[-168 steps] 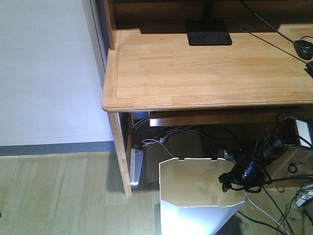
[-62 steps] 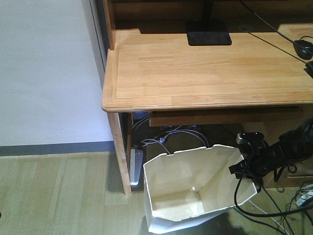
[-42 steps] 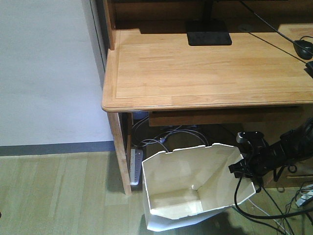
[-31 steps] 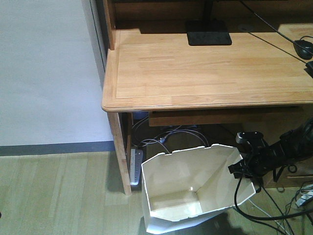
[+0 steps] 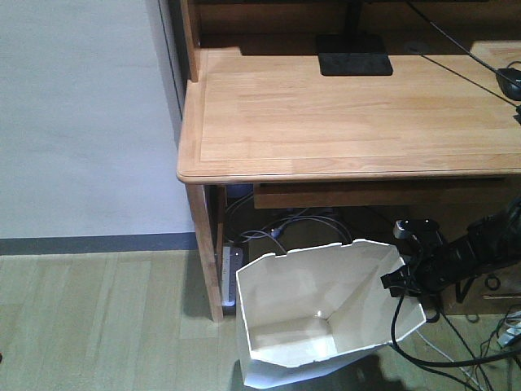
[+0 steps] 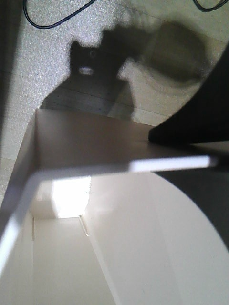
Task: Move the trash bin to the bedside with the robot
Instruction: 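Hold the bin rim with the right gripper while the base turns toward the bed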
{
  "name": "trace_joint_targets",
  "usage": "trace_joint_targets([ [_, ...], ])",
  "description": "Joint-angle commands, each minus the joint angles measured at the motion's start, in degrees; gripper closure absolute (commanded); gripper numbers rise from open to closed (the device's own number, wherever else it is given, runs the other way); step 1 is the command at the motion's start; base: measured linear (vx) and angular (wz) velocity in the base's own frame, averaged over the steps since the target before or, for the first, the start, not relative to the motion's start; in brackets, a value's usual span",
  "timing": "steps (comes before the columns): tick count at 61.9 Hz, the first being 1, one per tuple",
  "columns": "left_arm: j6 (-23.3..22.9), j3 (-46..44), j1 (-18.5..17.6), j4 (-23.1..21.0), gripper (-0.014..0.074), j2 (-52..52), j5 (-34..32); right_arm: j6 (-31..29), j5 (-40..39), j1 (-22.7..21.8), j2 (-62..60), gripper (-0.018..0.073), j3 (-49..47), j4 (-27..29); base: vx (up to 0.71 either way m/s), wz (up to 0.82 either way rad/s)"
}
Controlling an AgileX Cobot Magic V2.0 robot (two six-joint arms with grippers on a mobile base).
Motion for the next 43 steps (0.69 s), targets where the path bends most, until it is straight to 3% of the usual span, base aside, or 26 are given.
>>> trace_joint_targets([
  [1,-0.46,1.60,-0.36,-0.15,0.0602,-0.54,-4.23,0.03,10.33,-0.30,-4.35,0.0566,-0.52,1.83,-0.03,0.10],
  [21,-0.46,1.60,-0.36,-0.15,0.0602,-0.54,-4.23,0.03,10.33,-0.30,-4.35,0.0566,-0.52,1.83,-0.05,0.20],
  [43,-0.46,1.60,-0.36,-0.15,0.0602,-0.54,-4.23,0.03,10.33,-0.30,-4.35,0.0566,-0.52,1.83,-0.06,0.41],
])
